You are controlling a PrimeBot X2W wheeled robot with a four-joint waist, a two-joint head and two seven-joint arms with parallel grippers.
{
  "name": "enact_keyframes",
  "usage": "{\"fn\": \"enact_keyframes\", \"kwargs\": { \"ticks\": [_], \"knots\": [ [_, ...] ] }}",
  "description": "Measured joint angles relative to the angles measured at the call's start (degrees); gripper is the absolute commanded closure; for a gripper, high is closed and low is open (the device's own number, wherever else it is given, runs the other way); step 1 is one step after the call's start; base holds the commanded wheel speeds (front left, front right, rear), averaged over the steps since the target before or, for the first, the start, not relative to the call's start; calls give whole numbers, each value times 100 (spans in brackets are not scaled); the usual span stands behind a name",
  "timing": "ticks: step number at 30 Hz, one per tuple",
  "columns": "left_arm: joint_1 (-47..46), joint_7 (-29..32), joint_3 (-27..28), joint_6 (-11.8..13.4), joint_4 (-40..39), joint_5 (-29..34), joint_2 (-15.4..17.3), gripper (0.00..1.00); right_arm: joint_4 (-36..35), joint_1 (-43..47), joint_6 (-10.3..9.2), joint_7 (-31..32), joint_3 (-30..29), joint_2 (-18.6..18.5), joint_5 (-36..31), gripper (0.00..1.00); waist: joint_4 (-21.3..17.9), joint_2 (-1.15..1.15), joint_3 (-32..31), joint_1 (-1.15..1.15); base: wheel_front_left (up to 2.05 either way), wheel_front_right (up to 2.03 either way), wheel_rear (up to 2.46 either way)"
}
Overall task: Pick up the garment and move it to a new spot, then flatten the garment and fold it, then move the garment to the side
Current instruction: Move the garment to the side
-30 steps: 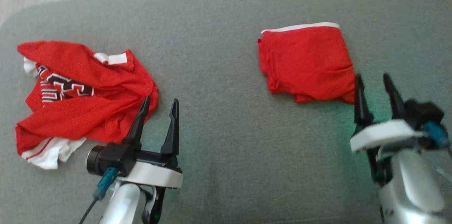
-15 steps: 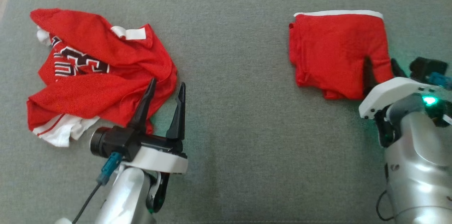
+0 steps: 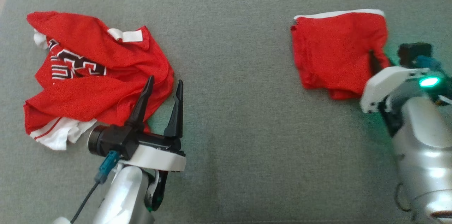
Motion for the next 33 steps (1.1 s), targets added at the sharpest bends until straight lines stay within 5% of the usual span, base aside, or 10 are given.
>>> {"fn": "enact_keyframes", "kwargs": {
  "ticks": [16,22,29,30,31,33],
  "knots": [
    [0,0,13,0,-58,0,0,0,79,-256,0,98,699,-2313,-257,100,-51,0,-4,0,0,0,0],
    [-12,0,14,-2,-66,0,0,0,386,-323,0,158,581,-2703,-265,100,48,0,153,0,0,0,0],
    [-113,0,25,-8,-63,0,-1,0,580,-586,0,131,497,-2752,-257,100,86,0,211,0,0,0,0],
    [-113,0,26,-8,-62,0,-2,0,602,-588,0,130,461,-2749,-257,78,85,0,204,0,0,0,0],
    [-113,0,26,-8,-57,0,-2,0,646,-590,0,133,386,-2732,-244,0,84,0,194,0,0,0,0],
    [-113,0,29,-8,-53,0,-2,0,683,-589,0,105,303,-2684,-240,0,77,0,166,0,0,0,0]
  ]
}}
